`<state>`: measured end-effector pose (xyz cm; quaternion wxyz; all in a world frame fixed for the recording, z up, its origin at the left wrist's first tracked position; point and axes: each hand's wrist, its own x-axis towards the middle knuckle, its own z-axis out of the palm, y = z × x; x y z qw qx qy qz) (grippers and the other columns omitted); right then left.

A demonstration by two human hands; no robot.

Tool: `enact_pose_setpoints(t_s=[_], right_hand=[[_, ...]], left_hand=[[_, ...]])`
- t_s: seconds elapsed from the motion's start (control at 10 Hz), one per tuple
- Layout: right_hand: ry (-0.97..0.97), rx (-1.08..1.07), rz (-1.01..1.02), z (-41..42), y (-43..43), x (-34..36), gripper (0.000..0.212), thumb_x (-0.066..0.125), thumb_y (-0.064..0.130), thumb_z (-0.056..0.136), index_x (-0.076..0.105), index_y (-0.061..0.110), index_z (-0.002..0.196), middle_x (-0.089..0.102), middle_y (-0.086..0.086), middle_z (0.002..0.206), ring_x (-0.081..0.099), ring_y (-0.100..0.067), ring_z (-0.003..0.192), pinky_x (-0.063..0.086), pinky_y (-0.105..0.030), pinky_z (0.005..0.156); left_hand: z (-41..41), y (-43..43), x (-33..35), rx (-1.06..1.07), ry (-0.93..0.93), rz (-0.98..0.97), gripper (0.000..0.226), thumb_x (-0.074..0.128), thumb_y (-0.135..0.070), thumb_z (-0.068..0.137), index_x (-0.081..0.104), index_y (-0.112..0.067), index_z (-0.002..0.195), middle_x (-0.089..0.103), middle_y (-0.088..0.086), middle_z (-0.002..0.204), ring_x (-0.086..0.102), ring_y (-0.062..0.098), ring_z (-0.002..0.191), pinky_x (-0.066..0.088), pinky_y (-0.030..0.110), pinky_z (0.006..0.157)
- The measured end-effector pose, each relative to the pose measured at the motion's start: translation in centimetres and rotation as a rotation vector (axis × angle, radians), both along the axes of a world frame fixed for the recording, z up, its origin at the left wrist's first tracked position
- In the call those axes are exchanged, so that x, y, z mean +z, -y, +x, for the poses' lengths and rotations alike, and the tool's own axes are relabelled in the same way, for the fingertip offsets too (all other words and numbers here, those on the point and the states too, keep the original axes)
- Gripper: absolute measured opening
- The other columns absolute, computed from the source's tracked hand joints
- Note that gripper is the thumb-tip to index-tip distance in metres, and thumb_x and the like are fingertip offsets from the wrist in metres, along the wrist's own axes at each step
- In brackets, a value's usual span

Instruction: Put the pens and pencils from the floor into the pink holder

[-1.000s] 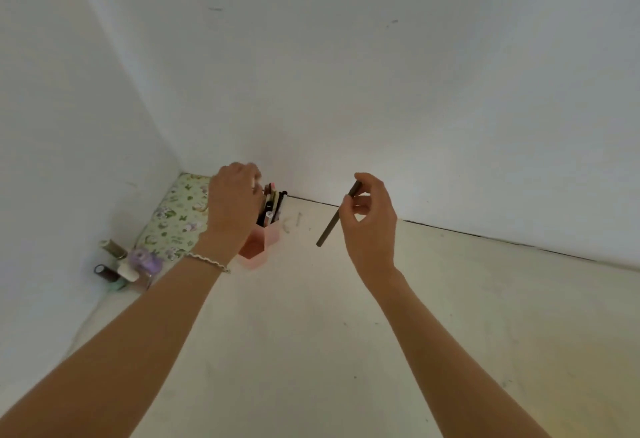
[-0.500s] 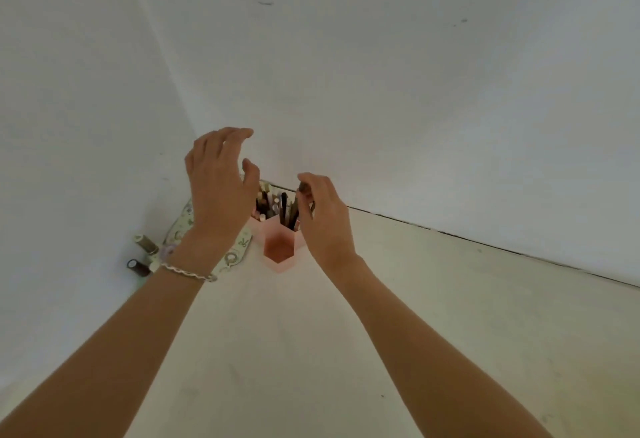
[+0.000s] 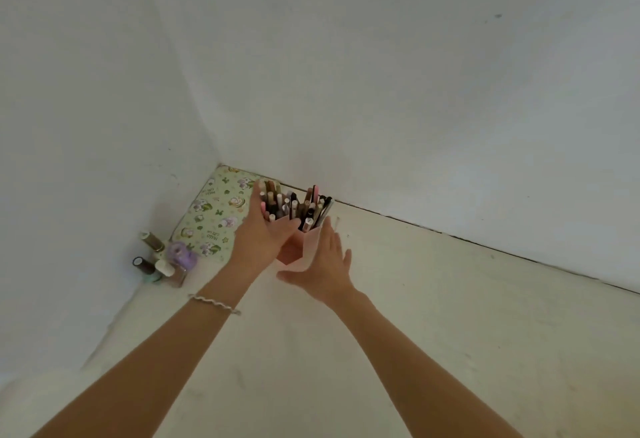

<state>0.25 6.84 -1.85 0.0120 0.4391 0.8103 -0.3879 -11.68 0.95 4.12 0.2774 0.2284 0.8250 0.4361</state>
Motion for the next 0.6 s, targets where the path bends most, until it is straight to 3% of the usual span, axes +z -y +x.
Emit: enact_pose_setpoints(t_s=[0.1,0.2,0.3,0.4,0.5,0.6], right_hand=[[-0.017,-0.034,0.085,-1.6,-1.4,-0.8,0.125,0.077,0.054,0.069,-0.005,0.011,0.153,0.018,-0.002,0.16,0.005,-0.017,0.15,-0.005,-0.046,0.121],[-0.006,-0.047,0.175,-2.0,-3.3,-1.1,0.108,0.076,0.052,0.072,0.014,0.01,0.149,0.038,-0.003,0.149,0.027,-0.018,0.143,0.009,-0.041,0.118],[0.062,-0.007,0.242,-2.2,-4.7,-1.7,0.084,0.071,0.051,0.078,0.029,0.012,0.14,0.047,-0.002,0.141,0.037,-0.019,0.135,0.02,-0.042,0.113],[0.084,0.005,0.269,-2.4,-4.9,-2.2,0.087,0.068,0.052,0.082,0.025,0.01,0.146,0.042,-0.003,0.147,0.032,-0.019,0.14,0.016,-0.044,0.116],[0.079,-0.02,0.29,-2.5,-4.8,-2.9,0.093,0.066,0.052,0.084,0.018,0.008,0.151,0.038,-0.005,0.152,0.027,-0.019,0.144,0.012,-0.044,0.119],[0.036,-0.021,0.268,-2.4,-4.6,-2.6,0.097,0.067,0.052,0.084,0.013,0.009,0.153,0.037,-0.005,0.152,0.028,-0.02,0.143,0.013,-0.043,0.119]], left_hand=[[-0.6,-1.7,-0.9,0.016,-0.134,-0.03,0.062,0.071,-0.033,0.086,0.044,-0.028,0.142,0.07,-0.001,0.111,0.068,0.023,0.1,0.045,0.028,0.079],[-1.9,-3.1,-0.8,-0.03,-0.159,-0.028,0.058,0.067,-0.027,0.091,0.043,-0.033,0.142,0.069,-0.001,0.104,0.067,0.021,0.093,0.046,0.025,0.071],[-3.0,-4.1,-0.9,-0.085,-0.175,-0.012,0.059,0.062,-0.021,0.095,0.038,-0.03,0.148,0.068,-0.001,0.108,0.067,0.011,0.096,0.053,0.024,0.085],[-3.2,-4.4,-0.9,-0.09,-0.136,0.067,0.051,0.057,-0.01,0.098,0.043,-0.018,0.147,0.063,-0.018,0.089,0.062,-0.017,0.074,0.043,-0.002,0.064],[-3.5,-4.8,-0.9,-0.106,-0.164,0.033,0.058,0.064,-0.015,0.094,0.042,-0.026,0.146,0.07,0.004,0.106,0.068,0.011,0.09,0.046,0.014,0.076],[-3.0,-4.6,0.3,-0.117,-0.126,0.057,0.067,0.062,-0.022,0.095,0.028,-0.035,0.151,0.062,0.004,0.128,0.062,0.01,0.094,0.043,0.017,0.077]])
